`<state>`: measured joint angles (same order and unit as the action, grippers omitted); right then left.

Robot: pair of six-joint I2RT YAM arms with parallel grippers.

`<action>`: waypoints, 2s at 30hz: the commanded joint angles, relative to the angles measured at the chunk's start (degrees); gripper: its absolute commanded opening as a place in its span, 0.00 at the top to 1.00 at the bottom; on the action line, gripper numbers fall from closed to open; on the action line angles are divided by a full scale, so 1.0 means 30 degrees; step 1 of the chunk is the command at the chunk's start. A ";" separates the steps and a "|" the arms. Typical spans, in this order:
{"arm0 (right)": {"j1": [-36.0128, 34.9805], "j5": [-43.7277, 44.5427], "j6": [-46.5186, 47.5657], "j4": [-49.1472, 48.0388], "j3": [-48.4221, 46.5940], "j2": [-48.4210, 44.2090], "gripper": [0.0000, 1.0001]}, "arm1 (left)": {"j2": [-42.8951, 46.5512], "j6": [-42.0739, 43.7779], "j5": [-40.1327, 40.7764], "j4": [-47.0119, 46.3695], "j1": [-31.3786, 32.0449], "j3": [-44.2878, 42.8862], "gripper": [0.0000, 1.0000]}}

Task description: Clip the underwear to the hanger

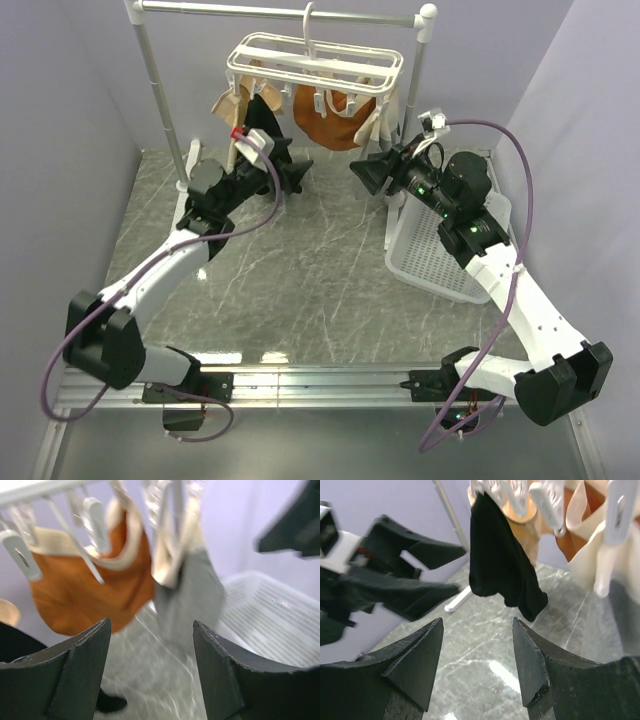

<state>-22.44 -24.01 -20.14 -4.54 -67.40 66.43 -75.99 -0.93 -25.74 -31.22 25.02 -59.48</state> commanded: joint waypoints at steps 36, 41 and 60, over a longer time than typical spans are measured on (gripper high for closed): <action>-0.1309 0.1350 -0.2165 -0.1331 -0.4047 0.2170 0.37 | -0.7572 0.1099 0.4538 -0.3714 0.1241 -0.8004 0.78; -0.2071 0.3226 -0.1109 -0.0743 -0.5306 0.3400 0.39 | -0.7162 0.1160 0.4214 -0.3246 0.1242 -0.7799 0.88; -0.2219 0.5188 0.0034 0.0104 -0.9876 0.7679 0.36 | -0.6313 -0.0569 0.0905 -0.1753 0.1037 -0.8324 1.00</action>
<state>-28.75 -12.10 -21.91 -4.23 -92.40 89.52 -97.95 -0.56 -19.00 -38.04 28.40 -81.60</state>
